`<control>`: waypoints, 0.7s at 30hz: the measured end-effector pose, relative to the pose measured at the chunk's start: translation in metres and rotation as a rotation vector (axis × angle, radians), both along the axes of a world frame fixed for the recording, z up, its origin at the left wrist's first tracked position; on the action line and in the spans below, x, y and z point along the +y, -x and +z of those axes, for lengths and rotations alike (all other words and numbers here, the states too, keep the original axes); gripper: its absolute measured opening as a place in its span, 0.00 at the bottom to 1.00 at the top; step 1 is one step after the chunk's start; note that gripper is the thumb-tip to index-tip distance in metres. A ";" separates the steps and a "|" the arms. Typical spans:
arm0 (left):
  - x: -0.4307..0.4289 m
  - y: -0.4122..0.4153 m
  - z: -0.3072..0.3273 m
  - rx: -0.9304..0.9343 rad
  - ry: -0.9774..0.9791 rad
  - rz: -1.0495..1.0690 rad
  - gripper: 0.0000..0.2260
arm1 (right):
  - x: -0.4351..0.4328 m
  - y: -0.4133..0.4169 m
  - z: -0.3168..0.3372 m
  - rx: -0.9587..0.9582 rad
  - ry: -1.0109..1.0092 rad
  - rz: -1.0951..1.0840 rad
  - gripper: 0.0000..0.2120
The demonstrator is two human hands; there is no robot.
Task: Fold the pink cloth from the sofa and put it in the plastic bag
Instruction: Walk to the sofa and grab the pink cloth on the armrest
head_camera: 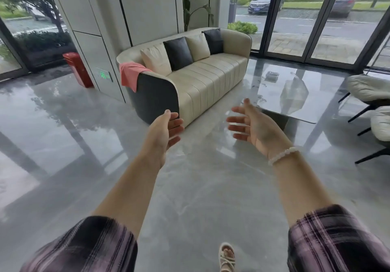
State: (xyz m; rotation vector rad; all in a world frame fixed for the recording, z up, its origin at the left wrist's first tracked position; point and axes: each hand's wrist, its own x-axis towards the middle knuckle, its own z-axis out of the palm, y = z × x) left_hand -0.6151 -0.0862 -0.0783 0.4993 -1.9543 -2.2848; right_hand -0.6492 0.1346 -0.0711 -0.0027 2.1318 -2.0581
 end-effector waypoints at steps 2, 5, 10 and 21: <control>0.000 0.058 0.005 0.007 -0.002 0.033 0.14 | -0.001 0.059 0.005 0.009 0.000 0.031 0.22; 0.001 0.140 0.016 0.013 0.001 0.079 0.14 | -0.004 0.146 0.021 0.000 -0.024 0.060 0.21; -0.007 0.249 0.018 -0.015 -0.034 0.138 0.13 | -0.020 0.269 0.032 0.000 -0.049 0.093 0.20; -0.091 0.494 -0.026 -0.072 -0.093 0.212 0.13 | -0.124 0.519 -0.016 -0.077 -0.115 0.222 0.20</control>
